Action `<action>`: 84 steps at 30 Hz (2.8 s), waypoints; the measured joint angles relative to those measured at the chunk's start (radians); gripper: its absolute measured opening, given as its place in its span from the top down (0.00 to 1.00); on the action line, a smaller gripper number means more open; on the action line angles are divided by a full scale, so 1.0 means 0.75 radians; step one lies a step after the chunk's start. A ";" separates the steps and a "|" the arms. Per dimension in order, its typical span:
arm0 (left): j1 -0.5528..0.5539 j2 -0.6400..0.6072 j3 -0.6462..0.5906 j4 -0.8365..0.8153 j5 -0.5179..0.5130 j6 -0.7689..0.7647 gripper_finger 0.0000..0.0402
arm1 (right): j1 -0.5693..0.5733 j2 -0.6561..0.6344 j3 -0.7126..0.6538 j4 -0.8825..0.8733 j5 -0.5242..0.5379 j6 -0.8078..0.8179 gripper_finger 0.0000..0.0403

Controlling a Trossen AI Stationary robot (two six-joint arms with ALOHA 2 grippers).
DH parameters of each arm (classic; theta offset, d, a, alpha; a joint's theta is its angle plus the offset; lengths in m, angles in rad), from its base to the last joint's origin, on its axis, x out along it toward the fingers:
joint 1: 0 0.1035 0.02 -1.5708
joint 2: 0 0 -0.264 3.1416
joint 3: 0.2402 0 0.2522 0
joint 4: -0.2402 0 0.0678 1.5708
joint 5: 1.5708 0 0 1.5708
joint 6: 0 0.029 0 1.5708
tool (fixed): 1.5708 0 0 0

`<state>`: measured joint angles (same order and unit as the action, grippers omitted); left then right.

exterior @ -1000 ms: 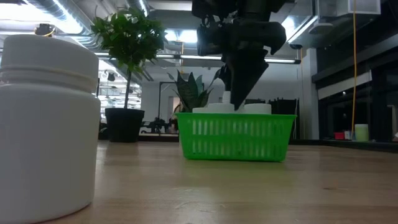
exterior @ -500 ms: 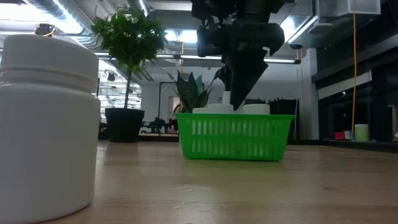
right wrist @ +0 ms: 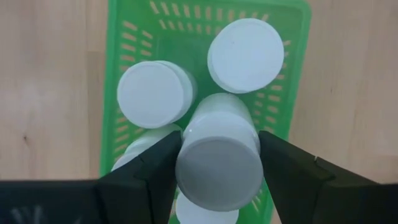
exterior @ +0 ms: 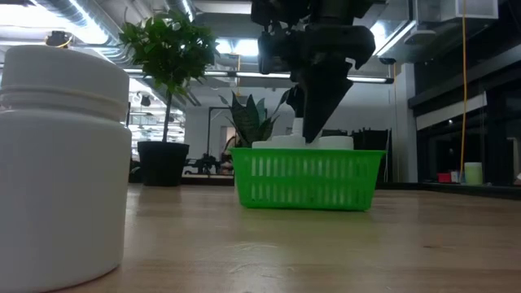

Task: Pick and place pill bottles into a basket
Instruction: Put the white pill bottle into the green basket

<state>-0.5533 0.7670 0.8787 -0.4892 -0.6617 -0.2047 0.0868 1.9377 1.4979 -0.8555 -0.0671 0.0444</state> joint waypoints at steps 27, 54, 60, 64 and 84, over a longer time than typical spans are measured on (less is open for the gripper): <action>0.000 0.000 0.000 0.000 0.011 0.001 0.44 | -0.040 0.000 0.000 0.001 -0.042 0.001 0.35; 0.042 0.106 0.002 -0.042 0.223 0.023 0.43 | 0.080 -0.795 -0.005 -0.048 0.357 0.078 0.35; 0.173 0.305 0.011 -0.074 0.575 -0.026 0.33 | 0.112 -1.138 -0.379 0.208 0.359 0.211 0.35; 0.197 0.457 0.137 -0.135 0.694 0.007 0.26 | 0.118 -1.278 -0.573 0.294 0.360 0.329 0.35; 0.117 1.241 0.860 -0.416 0.765 -0.221 0.19 | 0.260 -1.355 -0.697 0.513 0.353 0.031 0.35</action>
<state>-0.4658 1.6978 1.5238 -0.8011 -0.0879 -0.3702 0.2819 0.9216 0.9749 -0.4709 0.1979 0.0677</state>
